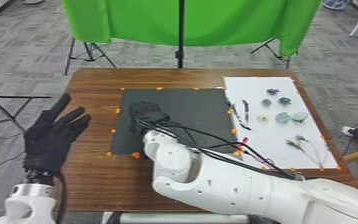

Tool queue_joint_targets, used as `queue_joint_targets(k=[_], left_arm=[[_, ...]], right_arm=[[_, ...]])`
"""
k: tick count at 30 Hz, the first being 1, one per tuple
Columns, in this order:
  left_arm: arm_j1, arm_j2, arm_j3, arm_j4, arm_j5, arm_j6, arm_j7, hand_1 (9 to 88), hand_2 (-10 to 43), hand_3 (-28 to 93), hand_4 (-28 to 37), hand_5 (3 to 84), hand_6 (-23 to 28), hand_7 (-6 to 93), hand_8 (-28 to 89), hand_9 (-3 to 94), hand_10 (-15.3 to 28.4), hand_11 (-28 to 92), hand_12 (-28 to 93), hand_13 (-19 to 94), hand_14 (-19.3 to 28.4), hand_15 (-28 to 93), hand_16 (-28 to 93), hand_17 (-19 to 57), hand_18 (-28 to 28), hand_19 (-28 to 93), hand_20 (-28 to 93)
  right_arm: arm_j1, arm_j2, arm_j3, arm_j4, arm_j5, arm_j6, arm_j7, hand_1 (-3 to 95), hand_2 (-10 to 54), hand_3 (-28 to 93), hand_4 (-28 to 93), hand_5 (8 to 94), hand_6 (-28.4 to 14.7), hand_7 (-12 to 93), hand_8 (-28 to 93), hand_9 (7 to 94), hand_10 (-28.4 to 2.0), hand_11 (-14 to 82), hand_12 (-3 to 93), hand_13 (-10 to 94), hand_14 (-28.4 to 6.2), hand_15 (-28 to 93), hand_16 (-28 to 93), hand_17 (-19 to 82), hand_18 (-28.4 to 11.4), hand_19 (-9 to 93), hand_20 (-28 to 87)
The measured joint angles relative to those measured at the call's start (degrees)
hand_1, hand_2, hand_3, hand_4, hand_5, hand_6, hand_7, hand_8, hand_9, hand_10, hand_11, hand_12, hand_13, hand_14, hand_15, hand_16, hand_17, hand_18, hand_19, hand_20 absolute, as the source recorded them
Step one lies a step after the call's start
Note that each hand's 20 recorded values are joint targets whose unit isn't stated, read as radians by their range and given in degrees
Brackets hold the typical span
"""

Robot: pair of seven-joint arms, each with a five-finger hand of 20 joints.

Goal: Arrange flowers

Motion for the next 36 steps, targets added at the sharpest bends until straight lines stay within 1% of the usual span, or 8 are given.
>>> queue_joint_targets(k=[2,6,8,14,20,22,29,36], left_arm=[[-0.24,0.29,0.79,0.02,-0.46,0.17,0.72,17.0,6.3,76,-28.3,31.8,4.1,11.5,-10,31.2,18.9,20,12,21,28.2,46,-7,-11.5,28.4,51,2],[0.13,3.49,2.53,0.13,-2.68,0.74,6.81,17.0,6.3,76,-28.3,31.8,4.2,11.5,-10,31.1,18.9,20,12,21,28.3,46,-7,-11.5,28.4,51,2],[0.40,5.11,2.50,0.15,-2.85,0.77,8.10,17.0,6.4,76,-28.3,31.7,4.2,11.4,-10,31.1,19.0,20,12,21,28.3,46,-7,-11.5,28.4,51,2],[0.53,4.79,1.23,0.12,-2.59,0.75,6.29,17.2,6.5,76,-28.3,31.5,4.4,11.5,-10,31.1,18.9,20,12,21,28.3,46,-7,-11.5,28.4,51,2],[1.20,-0.22,-2.20,-0.26,0.84,-0.29,-1.46,17.2,6.5,76,-28.3,31.4,4.5,11.7,-10,31.0,19.0,21,12,21,28.3,46,-7,-11.6,28.4,51,2],[1.62,-1.84,-2.54,-0.46,1.27,-0.43,-2.48,17.2,6.5,76,-28.3,31.3,4.4,11.7,-10,31.0,19.0,21,12,21,28.3,46,-7,-11.6,28.4,51,2],[5.12,-2.65,-2.15,-0.74,0.09,-0.30,0.73,16.4,6.5,76,-28.3,31.3,4.4,11.9,-10,31.0,19.0,21,12,21,28.3,46,-7,-11.4,28.4,52,2],[8.69,-0.91,-1.26,-0.74,-4.21,0.57,6.02,12.8,9.2,74,-28.3,31.8,4.1,12.1,-10,31.7,19.1,21,12,22,28.3,46,-7,-11.1,28.4,52,2]], right_arm=[[0.71,-0.21,-0.82,0.66,1.19,-1.85,0.50,53.6,-9.5,63,-28,87.2,-2.8,32,8,90.6,-11.1,50.4,22.3,87,-7.9,70,21,59,-18.5,93,52],[1.50,-0.28,-1.34,0.87,3.03,-5.14,0.74,51.1,-9.5,61,-28,86.2,-2.7,30,7,89.0,-10.8,50.5,22.5,85,-8.3,71,21,57,-18.7,93,52],[1.53,-0.28,-1.18,0.80,3.32,-6.54,0.63,50.5,-9.5,60,-28,85.9,-2.6,29,6,88.5,-10.8,50.3,22.4,85,-8.6,71,21,57,-18.9,93,52],[0.68,-0.35,1.11,0.30,3.61,-10.45,-0.22,42.4,-9.5,65,-28,85.7,-1.4,28,-9,88.0,-11.0,50.1,22.2,84,-8.6,71,20,56,-19.5,93,51],[-4.94,0.21,9.25,-4.50,-0.26,-15.86,-1.88,37.3,-9.5,61,-28,89.3,-1.1,29,-12,91.3,-10.8,52.4,21.3,87,-7.9,74,19,61,-19.9,93,58],[-6.84,0.79,11.60,-7.24,-0.55,-18.39,-2.50,36.4,-9.5,60,-28,89.7,-1.2,29,-12,91.6,-10.9,52.4,21.4,87,-7.9,74,19,61,-20.0,93,59],[-11.94,5.14,16.44,-17.12,0.49,-17.48,-4.08,34.4,-9.5,61,-27,85.6,-2.6,26,-12,88.3,-12.0,47.4,20.9,83,-10.2,71,19,56,-20.8,93,51],[-18.75,14.89,23.69,-28.13,2.85,-5.42,-1.53,34.4,-9.1,66,-25,80.6,-3.5,21,-12,84.4,-14.0,37.5,18.7,78,-12.5,66,17,49,-22.1,93,38]])
